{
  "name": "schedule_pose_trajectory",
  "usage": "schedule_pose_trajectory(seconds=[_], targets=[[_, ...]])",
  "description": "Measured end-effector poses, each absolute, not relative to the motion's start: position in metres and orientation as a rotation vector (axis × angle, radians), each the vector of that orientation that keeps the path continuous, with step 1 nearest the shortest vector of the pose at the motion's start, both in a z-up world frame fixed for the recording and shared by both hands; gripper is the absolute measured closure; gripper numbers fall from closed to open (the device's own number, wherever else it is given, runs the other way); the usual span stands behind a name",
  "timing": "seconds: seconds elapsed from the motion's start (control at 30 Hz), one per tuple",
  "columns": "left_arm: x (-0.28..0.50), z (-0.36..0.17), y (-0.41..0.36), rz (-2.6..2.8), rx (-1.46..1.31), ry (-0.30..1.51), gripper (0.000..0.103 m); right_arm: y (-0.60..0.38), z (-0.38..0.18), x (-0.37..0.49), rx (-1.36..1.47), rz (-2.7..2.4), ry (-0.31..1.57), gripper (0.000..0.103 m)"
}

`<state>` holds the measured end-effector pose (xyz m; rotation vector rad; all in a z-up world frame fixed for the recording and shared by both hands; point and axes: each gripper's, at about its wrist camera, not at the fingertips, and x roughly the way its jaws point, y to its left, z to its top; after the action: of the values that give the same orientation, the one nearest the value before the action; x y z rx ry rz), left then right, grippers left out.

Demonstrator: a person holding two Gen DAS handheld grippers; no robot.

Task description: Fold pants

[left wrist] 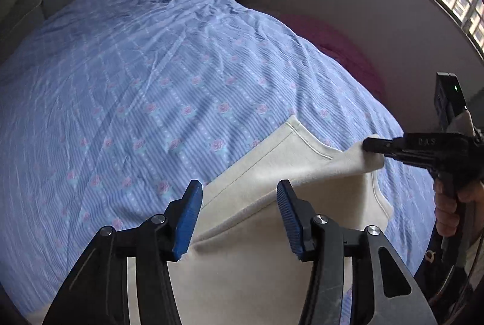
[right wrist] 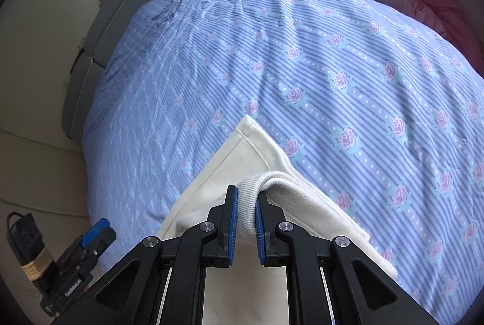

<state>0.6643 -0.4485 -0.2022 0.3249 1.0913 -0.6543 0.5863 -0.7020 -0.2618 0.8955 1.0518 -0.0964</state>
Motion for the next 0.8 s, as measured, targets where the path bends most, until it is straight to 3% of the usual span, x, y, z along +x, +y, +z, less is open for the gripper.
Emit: schedule_pose_trajectory(seconds=[0.13, 0.2, 0.27, 0.47, 0.73, 0.77, 0.8], targets=[[0.663, -0.224, -0.5, -0.803, 0.497, 1.118, 0.046, -0.72, -0.291, 0.594, 0.943, -0.099, 1.113, 0.081], [0.657, -0.235, -0.523, -0.881, 0.587, 1.116, 0.041, -0.729, -0.284, 0.583, 0.9, -0.139, 1.085, 0.058], [0.653, -0.249, -0.542, -0.949, 0.662, 1.129, 0.039, -0.739, -0.272, 0.562, 0.861, -0.181, 1.038, 0.05], [0.665, -0.298, -0.566, -0.959, 0.803, 1.204, 0.039, -0.746, -0.282, 0.477, 0.889, -0.293, 1.081, 0.049], [0.69, -0.336, -0.57, -0.955, 0.661, 1.4, 0.04, -0.701, -0.345, 0.445, 1.074, -0.238, 1.194, 0.049], [0.69, -0.34, -0.568, -0.947, 0.651, 1.42, 0.047, -0.699, -0.35, 0.448, 1.08, -0.228, 1.201, 0.049], [0.69, -0.342, -0.565, -0.937, 0.63, 1.438, 0.067, -0.696, -0.355, 0.451, 1.083, -0.22, 1.203, 0.05]])
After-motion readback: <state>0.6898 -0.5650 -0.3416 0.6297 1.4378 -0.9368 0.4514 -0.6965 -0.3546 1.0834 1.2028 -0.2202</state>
